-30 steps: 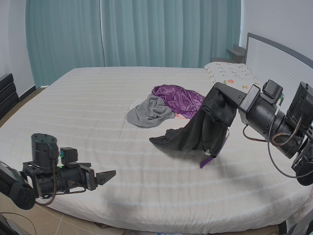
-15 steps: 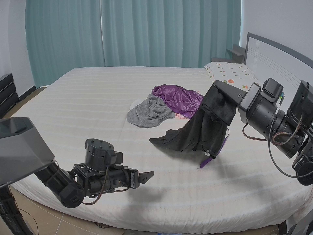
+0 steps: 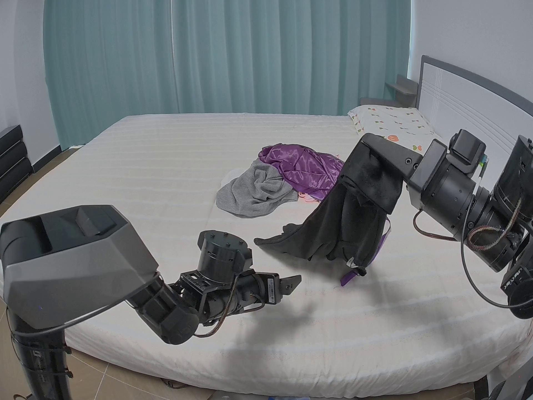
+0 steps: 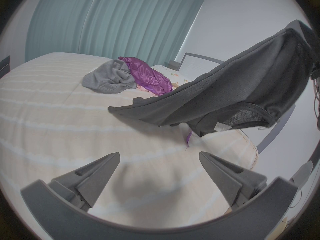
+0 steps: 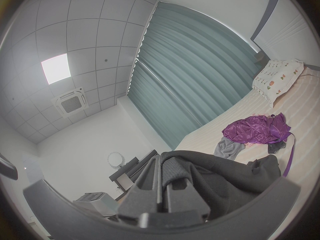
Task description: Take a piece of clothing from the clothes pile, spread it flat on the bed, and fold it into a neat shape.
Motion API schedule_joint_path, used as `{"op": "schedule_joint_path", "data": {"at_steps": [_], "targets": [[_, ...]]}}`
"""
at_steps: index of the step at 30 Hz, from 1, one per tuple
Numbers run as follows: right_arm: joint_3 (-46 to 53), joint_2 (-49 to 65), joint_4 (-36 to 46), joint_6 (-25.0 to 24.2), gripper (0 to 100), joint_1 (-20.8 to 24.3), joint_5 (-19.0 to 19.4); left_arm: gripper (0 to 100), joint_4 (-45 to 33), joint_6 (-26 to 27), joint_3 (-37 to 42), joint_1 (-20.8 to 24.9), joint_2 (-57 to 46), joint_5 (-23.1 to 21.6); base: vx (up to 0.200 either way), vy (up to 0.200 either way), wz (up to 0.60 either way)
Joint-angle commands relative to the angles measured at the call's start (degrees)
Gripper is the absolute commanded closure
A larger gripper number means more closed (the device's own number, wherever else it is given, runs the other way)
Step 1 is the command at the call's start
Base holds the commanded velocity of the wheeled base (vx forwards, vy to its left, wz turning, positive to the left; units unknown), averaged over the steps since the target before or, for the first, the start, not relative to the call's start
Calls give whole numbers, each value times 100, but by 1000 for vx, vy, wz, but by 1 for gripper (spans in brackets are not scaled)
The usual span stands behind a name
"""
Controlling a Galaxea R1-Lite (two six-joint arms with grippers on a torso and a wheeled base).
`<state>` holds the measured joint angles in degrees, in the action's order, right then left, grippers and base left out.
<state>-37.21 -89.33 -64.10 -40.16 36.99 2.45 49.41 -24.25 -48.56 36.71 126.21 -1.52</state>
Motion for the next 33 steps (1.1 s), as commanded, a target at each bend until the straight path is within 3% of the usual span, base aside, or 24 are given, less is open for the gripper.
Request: {"op": "schedule_joint_path", "data": {"at_steps": [1,18,19,26,33], "targets": [[-6,65,3,43,100,142,1,0,25,-36,-550,47,528,-103,0,0,0],[-24,56,3,69,100,125,1,0,-300,-89,-2809,-58,1696,-103,0,0,0],[-24,56,3,69,100,116,1,100,-318,-89,-2852,-67,1714,-85,0,0,0],[-15,-5,-6,69,100,-165,19,100,-327,-98,-2835,-269,1670,188,0,0,0],[-24,-234,-68,61,100,-763,107,100,-344,-203,-2009,-665,800,249,0,0,0]]}}
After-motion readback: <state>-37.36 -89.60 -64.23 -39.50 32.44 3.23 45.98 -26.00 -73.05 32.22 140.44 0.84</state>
